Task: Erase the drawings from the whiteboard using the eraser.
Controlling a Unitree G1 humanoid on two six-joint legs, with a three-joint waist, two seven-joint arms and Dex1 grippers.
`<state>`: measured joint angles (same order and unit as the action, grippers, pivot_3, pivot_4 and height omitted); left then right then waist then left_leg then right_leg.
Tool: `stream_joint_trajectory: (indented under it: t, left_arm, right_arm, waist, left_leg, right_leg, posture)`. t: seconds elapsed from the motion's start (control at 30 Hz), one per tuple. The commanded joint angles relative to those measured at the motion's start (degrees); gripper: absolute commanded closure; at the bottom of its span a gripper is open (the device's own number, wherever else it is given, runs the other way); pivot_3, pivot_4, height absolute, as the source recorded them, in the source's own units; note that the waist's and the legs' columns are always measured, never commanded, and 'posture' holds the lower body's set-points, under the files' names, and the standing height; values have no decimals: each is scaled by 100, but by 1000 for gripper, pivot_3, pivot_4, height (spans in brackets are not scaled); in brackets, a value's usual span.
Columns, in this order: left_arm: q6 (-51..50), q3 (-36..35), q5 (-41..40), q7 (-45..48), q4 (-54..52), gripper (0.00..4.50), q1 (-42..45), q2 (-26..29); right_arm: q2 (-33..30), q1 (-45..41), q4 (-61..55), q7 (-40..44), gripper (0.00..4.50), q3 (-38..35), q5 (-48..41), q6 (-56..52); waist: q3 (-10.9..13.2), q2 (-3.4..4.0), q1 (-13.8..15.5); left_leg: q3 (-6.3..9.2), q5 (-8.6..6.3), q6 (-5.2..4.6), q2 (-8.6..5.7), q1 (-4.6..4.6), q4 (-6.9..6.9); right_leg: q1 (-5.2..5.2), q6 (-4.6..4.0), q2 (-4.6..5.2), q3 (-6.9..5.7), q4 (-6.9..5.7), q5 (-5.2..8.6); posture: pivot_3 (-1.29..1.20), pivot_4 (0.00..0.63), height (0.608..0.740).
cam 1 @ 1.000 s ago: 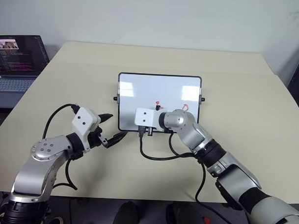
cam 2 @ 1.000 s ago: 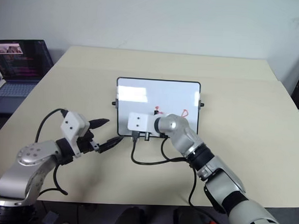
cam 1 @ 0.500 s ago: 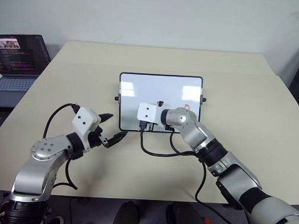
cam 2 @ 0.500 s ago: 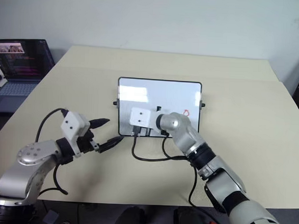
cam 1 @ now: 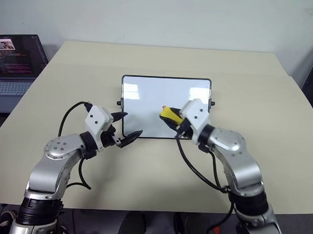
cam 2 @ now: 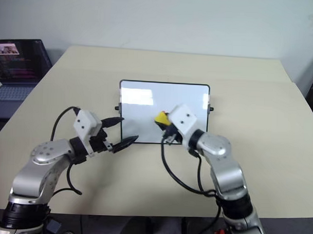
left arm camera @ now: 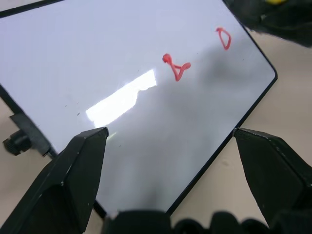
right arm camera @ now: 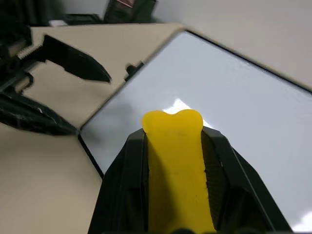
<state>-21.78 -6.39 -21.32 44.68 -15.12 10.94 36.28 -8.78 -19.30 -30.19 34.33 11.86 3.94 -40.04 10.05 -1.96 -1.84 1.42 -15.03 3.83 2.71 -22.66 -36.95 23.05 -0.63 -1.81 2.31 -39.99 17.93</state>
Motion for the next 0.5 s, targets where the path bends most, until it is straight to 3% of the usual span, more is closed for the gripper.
stream_joint_trajectory:
  t: [0.03,0.3,0.5]
  left_arm:
    - [295,-21,7,132,77,0,200,26]
    - [631,99,217,114,407,0,549,-28]
    - [635,42,209,213,232,0,236,103]
  right_arm:
    - [-104,423,-389,-272,3389,-105,-112,180]
    - [-173,879,-264,-808,3389,32,-93,642]
    - [-71,344,113,-860,3389,585,-20,751]
  waist:
    - [0,0,-7]
    - [-1,-1,-7]
    - [-1,-1,-31]
  left_leg:
    - [-3,0,0,0,-3,-2]
    - [-7,1,0,-3,-6,-3]
    - [-8,1,0,-1,-8,-3]
  right_leg:
    - [5,0,-1,3,-3,0]
    - [9,0,-5,6,-2,0]
    - [12,0,-5,8,-2,0]
  posture:
    - [0,150,740]
    - [0,150,740]
    - [0,150,740]
